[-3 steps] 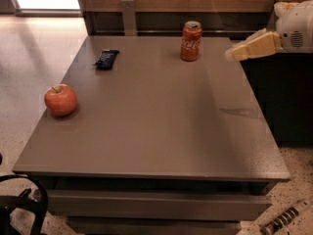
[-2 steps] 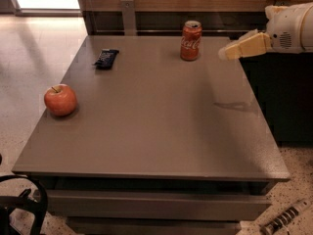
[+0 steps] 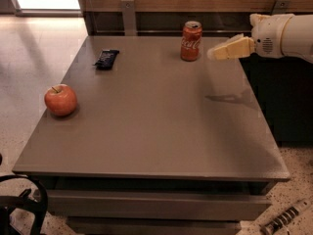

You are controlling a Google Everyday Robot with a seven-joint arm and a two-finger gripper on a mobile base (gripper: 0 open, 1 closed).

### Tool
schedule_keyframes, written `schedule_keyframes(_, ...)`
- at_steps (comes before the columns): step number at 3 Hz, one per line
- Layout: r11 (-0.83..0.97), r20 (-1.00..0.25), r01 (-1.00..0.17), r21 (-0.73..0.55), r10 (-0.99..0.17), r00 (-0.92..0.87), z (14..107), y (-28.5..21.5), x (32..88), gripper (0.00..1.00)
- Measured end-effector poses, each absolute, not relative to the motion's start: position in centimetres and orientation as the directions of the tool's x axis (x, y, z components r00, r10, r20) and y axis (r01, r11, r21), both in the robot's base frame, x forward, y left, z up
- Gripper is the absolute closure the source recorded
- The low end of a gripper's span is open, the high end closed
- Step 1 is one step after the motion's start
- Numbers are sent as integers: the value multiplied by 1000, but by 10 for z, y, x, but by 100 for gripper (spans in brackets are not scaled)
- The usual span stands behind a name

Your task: Move coke can near apple

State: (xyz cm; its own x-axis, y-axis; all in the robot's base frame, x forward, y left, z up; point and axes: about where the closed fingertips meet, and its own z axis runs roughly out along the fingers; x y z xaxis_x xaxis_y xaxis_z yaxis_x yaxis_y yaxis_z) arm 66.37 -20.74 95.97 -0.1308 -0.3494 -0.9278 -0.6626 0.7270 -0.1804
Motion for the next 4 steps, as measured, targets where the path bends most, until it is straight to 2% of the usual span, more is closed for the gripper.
schedule_keyframes(2, 704, -960, -701, -114, -260, -105, 950, -182, 692, 0)
schedule_keyframes(4, 695, -964, -711, -107, -248, -97, 940, -160, 729, 0)
